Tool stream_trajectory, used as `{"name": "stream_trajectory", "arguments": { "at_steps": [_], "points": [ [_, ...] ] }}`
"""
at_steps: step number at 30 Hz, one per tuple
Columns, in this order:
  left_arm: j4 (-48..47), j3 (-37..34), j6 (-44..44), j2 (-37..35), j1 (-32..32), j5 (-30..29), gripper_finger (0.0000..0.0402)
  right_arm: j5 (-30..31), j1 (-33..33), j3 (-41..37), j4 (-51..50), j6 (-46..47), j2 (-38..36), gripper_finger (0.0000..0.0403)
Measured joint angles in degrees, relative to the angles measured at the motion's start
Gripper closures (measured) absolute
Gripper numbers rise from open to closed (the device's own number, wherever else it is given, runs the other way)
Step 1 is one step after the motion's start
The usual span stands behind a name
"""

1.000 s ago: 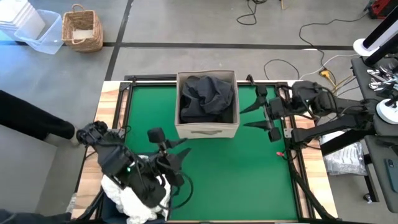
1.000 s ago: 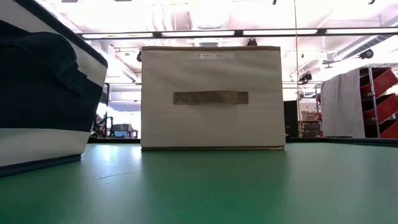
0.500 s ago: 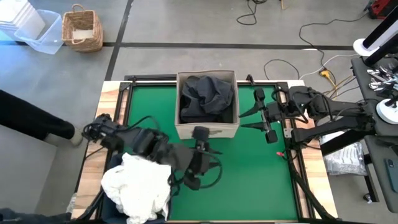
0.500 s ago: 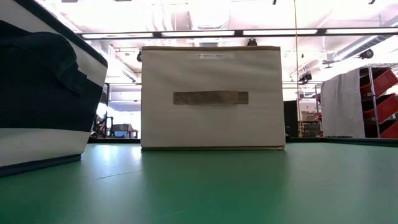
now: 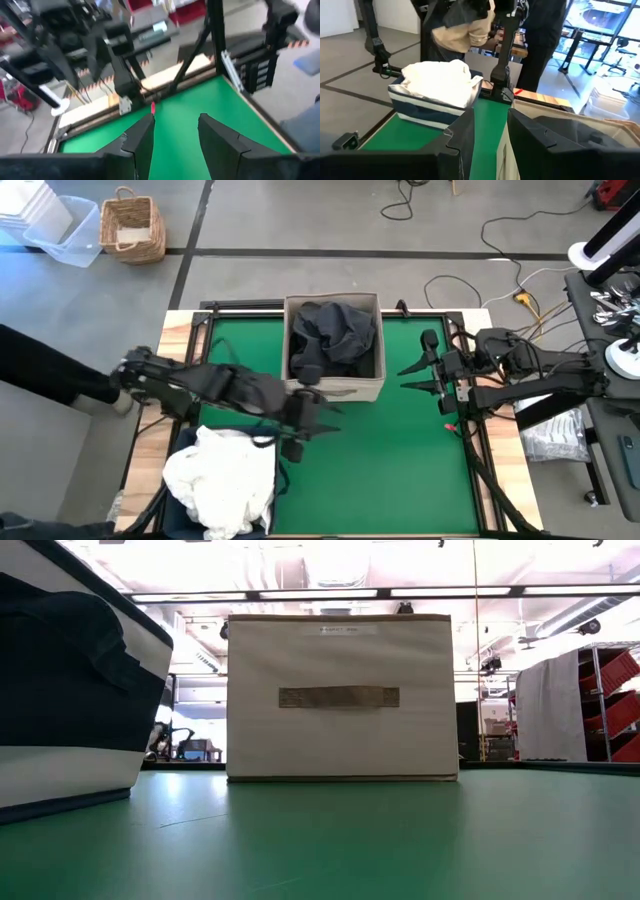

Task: Sort clothes
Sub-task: Return to Home Position

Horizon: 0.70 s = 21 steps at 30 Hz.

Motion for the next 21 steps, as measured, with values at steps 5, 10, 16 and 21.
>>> {"name": "stream_trajectory", "arguments": {
  "at_steps": [5,10,16,21],
  "points": [
    [11.3,-15.9,-0.3,-11.3,0.0,0.0,0.0267,0.9,0.0,-2.0,2.0,-0.4,-0.7,0.0292],
    [25.4,-30.9,-2.2,-21.7,0.0,0.0,0.0267,0.9,0.0,-4.5,5.5,-1.5,-0.7,0.0287],
    [32.6,-43.0,-3.6,-30.9,0.0,0.0,0.0267,0.9,0.0,-6.9,6.2,-2.5,-2.9,0.0286],
    [33.8,-48.9,-4.8,-37.2,0.0,-0.4,0.0267,0.9,0.0,-9.3,6.6,-3.0,-6.3,0.0295]
  ]
}}
